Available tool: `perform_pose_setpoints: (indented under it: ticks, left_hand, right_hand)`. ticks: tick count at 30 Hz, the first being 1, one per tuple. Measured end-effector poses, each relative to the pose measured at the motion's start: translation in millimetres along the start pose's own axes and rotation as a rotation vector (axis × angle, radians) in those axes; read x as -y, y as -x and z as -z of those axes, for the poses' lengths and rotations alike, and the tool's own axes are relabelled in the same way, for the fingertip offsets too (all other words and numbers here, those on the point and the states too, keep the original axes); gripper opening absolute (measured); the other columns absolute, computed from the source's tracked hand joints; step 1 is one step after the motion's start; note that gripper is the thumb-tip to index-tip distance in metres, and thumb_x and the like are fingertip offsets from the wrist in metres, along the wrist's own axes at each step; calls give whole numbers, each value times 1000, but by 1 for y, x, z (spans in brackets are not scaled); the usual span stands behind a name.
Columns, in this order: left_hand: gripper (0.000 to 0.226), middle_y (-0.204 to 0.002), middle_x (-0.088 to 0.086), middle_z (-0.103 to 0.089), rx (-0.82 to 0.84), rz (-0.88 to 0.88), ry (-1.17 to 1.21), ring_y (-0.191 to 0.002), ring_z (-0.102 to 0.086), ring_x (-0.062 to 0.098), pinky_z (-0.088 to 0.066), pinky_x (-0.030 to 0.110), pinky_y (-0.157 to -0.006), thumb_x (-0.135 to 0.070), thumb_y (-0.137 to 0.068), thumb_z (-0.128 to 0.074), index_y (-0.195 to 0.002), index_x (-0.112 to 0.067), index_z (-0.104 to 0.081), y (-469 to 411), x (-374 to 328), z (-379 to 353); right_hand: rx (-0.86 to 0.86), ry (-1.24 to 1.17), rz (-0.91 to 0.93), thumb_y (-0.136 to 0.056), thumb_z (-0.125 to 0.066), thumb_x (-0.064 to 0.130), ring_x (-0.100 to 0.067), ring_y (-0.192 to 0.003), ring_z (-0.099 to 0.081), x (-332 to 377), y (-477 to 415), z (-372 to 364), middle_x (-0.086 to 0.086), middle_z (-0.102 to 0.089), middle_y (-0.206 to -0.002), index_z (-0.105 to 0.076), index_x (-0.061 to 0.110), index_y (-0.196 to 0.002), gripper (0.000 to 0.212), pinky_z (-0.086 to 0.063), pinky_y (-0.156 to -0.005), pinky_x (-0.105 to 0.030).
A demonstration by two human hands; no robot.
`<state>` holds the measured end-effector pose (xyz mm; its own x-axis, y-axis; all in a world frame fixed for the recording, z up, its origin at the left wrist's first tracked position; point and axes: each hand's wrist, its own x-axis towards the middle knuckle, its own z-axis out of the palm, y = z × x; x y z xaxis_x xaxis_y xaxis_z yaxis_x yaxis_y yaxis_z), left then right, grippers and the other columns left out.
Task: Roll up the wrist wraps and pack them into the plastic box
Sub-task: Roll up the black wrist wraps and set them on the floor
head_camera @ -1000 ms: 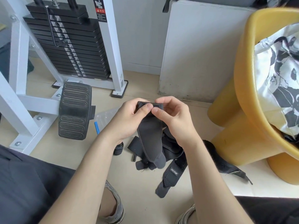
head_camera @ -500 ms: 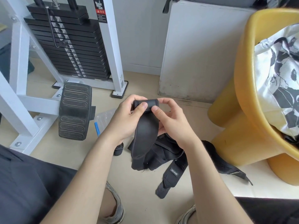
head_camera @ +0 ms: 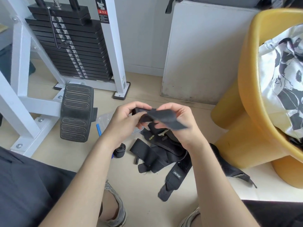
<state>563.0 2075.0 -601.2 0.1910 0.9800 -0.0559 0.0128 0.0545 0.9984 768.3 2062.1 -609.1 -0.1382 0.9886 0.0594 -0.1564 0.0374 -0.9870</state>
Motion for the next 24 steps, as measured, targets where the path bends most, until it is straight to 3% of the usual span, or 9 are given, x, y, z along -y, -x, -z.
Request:
perform_pose_setpoints:
  ticks: [2,4,9,12,14,19,20,22,24]
  left_hand:
    - [29,-76,19,-66,40,30,27,-70,-60,30,-44,40,-64,-16,-88,-50,-90,-8,-78,3,1,-5]
    - [27,-74,19,-65,90,47,14,-69,-62,31,-44,43,-66,-22,-85,-54,-88,-1,-72,6,2,-10]
    - [16,-87,-4,-79,88,-36,-313,-72,-76,15,-60,37,-72,-43,-94,-74,-106,-31,-77,9,4,-18]
    - [37,-120,-13,-79,132,-18,-319,-106,-77,13,-60,42,-97,-21,-99,-74,-132,-28,-60,10,1,-20]
    - [43,-125,-17,-76,132,-14,-358,-113,-75,14,-58,49,-105,-19,-98,-72,-136,-28,-55,11,-1,-21]
    - [24,-129,-9,-63,38,2,-416,-104,-72,13,-59,44,-98,-36,-107,-62,-130,-36,-57,11,-7,-35]
    - [11,-124,-4,-64,17,26,-424,-97,-74,15,-61,46,-93,-45,-108,-57,-116,-38,-60,10,-10,-37]
    - [26,-106,3,-74,2,94,-409,-78,-79,24,-65,50,-79,-55,-109,-52,-95,-35,-60,7,-10,-37]
    - [25,-96,4,-80,17,166,-373,-72,-81,29,-68,53,-75,-49,-106,-60,-103,-25,-67,6,-7,-33]
  right_hand:
    - [-172,180,68,-85,-89,34,-34,-71,-65,-5,-4,-2,-26,-69,-84,-67,7,-86,34,-59,-71,-50]
    - [-196,197,111,-96,-81,29,-35,-90,-73,-8,-4,-3,-21,-77,-103,-72,11,-109,24,-62,-86,-57]
    - [-196,267,41,-106,-68,25,-21,-105,-78,-19,-3,-2,-1,-82,-111,-71,18,-123,18,-65,-90,-41]
    - [-196,308,-138,-112,-58,36,-28,-92,-80,-26,-2,-7,-7,-81,-102,-68,12,-119,27,-67,-76,-48]
    - [-171,246,-182,-114,-54,37,-30,-77,-81,-28,0,-8,-9,-80,-95,-65,10,-119,29,-65,-57,-42]
    - [-322,290,-11,-109,-64,27,-33,-63,-72,-23,-4,-6,-8,-79,-88,-64,12,-111,15,-60,-50,-42]
    - [-341,286,14,-109,-65,25,-33,-69,-74,-21,-4,-6,-9,-79,-89,-64,11,-109,14,-62,-53,-43]
    - [-328,326,58,-107,-67,18,-36,-85,-76,-22,-2,-6,-16,-77,-95,-62,6,-108,13,-63,-68,-49]
    - [-297,326,66,-106,-66,10,-28,-94,-77,-25,0,-6,-14,-78,-101,-61,5,-110,8,-62,-80,-42]
